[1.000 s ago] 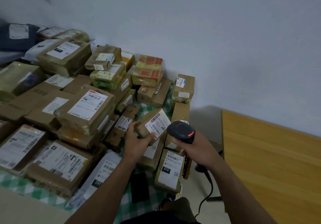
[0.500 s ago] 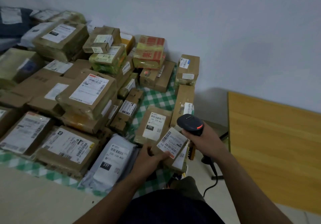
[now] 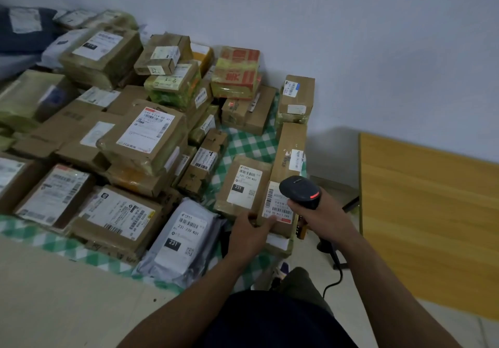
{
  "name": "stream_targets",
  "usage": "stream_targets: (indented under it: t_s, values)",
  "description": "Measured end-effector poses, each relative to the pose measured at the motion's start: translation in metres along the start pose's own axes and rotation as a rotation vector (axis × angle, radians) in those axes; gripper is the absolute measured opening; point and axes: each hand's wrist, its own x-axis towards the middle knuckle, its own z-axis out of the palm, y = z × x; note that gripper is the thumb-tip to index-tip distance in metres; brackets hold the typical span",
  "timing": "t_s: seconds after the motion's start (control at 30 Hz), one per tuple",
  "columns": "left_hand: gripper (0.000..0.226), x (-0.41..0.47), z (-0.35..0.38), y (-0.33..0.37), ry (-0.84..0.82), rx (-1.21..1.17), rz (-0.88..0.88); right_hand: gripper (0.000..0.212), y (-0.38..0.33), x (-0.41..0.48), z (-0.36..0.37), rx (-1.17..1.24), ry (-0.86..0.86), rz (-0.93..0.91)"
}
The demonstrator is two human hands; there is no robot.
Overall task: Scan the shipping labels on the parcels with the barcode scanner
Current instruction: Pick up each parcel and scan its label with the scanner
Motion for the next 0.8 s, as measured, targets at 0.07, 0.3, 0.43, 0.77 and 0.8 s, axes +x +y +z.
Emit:
stream_targets:
  t_s: [0.07, 0.3, 0.43, 0.77, 0.8]
  values:
    - [0.047, -0.005, -0.002, -0.002, 0.009, 0.075, 0.064, 0.031, 0.002, -0.002, 0.002, 0.026, -0.036, -0.003]
    - [0.025, -0.033, -0.049, -0.02, 0.243, 0.239, 0.229, 0.031, -0.001, -0.007, 0.016, 0.027, -0.155, 0.005]
    - [0.029, -0.053, -0.084, -0.028, 0.389, 0.38, 0.219, 0.044, -0.013, -0.015, 0.025, 0.069, -0.266, 0.009]
    - [0.067, -0.048, -0.144, -0.046, 0.374, 0.695, 0.03, 0.039, -0.042, -0.023, 0.058, 0.036, -0.36, -0.024]
    - [0.072, -0.044, -0.147, -0.047, 0.37, 0.745, 0.012, 0.036, -0.044, -0.022, 0.061, 0.036, -0.353, -0.028]
